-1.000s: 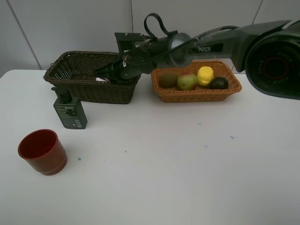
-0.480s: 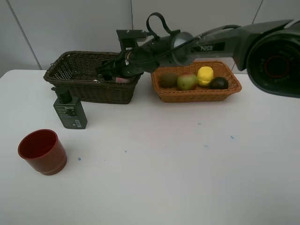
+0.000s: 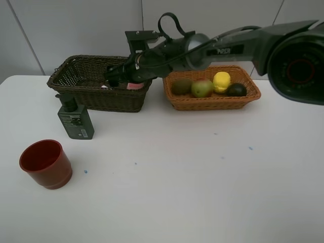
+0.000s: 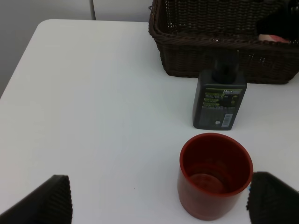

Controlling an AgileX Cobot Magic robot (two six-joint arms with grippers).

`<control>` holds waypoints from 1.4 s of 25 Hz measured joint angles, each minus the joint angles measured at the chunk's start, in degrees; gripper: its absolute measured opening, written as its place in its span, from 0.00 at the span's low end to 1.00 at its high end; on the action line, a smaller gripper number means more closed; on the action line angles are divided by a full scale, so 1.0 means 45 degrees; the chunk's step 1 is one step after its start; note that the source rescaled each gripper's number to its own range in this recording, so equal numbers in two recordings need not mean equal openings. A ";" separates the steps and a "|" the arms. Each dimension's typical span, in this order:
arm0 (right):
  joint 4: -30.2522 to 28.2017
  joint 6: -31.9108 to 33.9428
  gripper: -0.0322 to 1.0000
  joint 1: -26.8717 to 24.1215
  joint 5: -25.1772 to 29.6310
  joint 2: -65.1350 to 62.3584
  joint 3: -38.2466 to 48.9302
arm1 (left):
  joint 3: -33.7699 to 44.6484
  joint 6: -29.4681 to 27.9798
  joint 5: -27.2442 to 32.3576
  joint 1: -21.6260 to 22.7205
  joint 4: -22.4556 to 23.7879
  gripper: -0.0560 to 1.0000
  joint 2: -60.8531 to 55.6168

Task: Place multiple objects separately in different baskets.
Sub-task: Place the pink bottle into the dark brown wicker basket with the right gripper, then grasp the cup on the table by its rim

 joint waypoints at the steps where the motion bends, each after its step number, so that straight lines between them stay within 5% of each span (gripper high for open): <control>1: -0.0010 0.0000 1.00 0.0000 0.0016 -0.0026 0.0000 | 0.0000 0.0000 0.0000 0.0000 0.0000 0.98 0.0000; 22: -0.0761 -0.0065 1.00 0.0401 0.4341 -0.2838 0.0000 | 0.0000 0.0000 0.0000 0.0000 0.0000 0.98 0.0000; 35: -0.0443 -0.2997 1.00 0.2284 0.6273 -0.3363 0.0000 | 0.0000 0.0000 0.0000 0.0000 0.0000 0.98 0.0000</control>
